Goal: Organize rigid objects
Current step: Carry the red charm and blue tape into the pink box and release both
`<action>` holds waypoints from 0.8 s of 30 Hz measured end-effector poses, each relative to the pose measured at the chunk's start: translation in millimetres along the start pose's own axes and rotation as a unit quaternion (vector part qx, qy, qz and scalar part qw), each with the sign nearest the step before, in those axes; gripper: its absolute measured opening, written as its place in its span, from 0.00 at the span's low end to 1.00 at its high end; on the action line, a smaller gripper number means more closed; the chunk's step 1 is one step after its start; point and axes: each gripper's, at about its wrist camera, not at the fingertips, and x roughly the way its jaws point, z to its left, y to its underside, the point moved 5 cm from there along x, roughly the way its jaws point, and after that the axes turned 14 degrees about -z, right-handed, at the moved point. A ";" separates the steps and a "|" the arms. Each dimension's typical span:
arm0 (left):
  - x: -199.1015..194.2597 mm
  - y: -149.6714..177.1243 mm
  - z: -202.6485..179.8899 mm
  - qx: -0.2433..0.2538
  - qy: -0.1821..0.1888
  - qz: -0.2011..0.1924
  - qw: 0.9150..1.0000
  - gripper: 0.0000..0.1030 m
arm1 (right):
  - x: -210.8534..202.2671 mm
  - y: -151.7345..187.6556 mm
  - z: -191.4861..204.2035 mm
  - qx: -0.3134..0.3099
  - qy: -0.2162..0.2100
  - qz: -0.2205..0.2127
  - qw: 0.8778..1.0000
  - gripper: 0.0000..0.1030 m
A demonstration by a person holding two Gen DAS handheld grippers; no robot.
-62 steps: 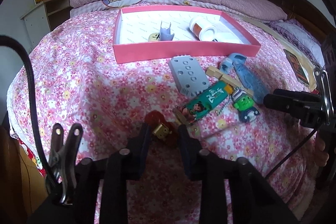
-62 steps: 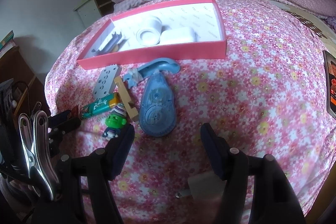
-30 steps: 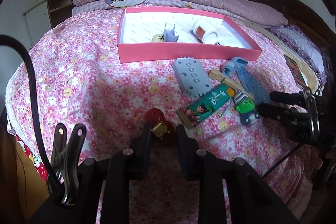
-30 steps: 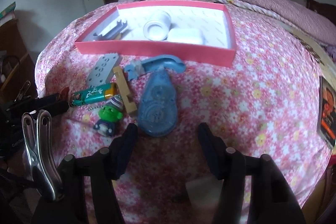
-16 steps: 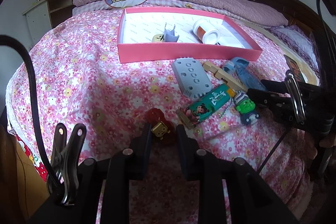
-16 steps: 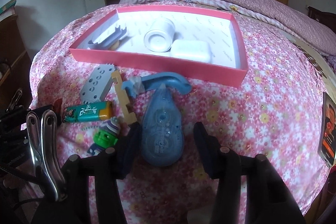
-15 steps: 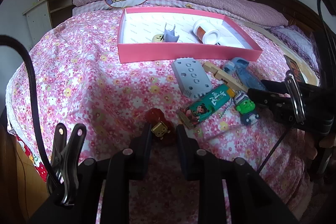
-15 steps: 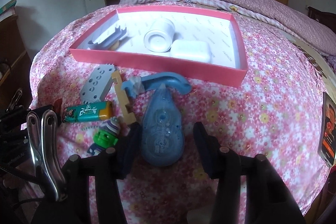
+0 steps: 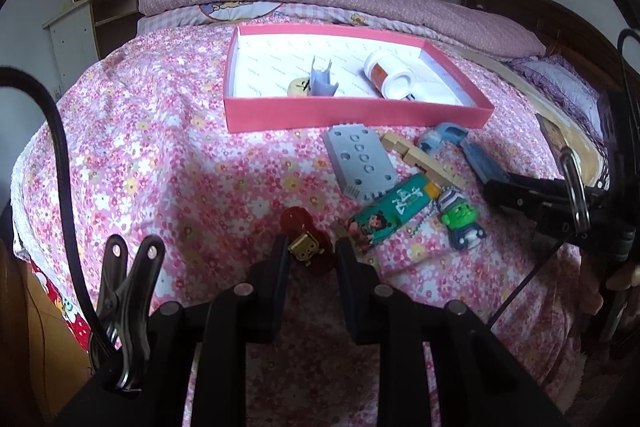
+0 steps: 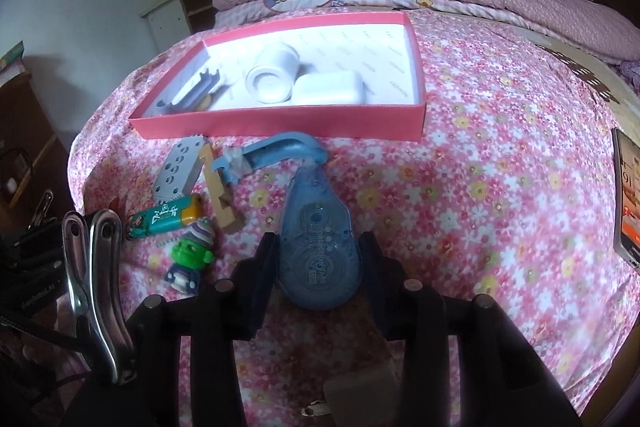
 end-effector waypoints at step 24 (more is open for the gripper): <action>37.9 -85.7 0.7 0.017 0.000 -0.041 0.999 0.24 | -1.5 0.8 1.4 0.003 -0.005 -0.008 1.000 0.41</action>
